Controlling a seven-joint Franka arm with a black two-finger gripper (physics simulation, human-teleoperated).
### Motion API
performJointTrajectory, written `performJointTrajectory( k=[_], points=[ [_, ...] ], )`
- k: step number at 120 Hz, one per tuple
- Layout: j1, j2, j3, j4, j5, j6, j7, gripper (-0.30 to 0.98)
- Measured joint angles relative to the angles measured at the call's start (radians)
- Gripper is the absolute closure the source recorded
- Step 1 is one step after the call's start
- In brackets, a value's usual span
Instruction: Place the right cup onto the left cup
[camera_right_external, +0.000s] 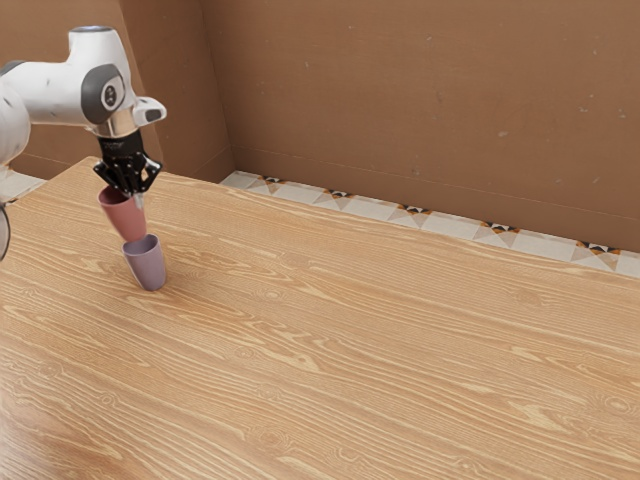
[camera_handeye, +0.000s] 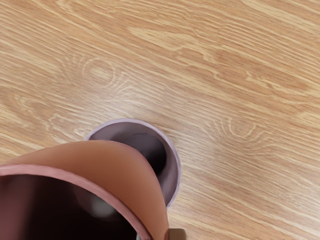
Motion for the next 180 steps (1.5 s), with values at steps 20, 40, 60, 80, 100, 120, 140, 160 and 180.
performJointTrajectory(
  k=[20,40,60,80,100,120,140,160,180],
  points=[
    [-0.003,0.014,0.0,0.0,-0.002,0.003,0.003,0.79],
    [-0.004,0.027,0.0,0.0,-0.008,0.008,0.005,0.79],
    [-0.004,0.034,-0.001,0.0,-0.009,0.011,0.006,0.79],
    [-0.003,0.044,0.0,0.0,-0.009,0.015,0.008,0.79],
    [-0.003,0.057,0.0,0.0,-0.009,0.021,0.008,0.79],
    [-0.006,0.063,0.001,0.0,-0.012,0.032,0.01,0.69],
    [-0.007,0.058,0.001,-0.011,-0.022,0.048,0.014,0.35],
    [-0.017,-0.001,0.004,-0.031,-0.034,0.057,0.019,0.16],
    [-0.048,-0.093,0.007,-0.068,-0.038,0.051,0.022,0.07]
  ],
)
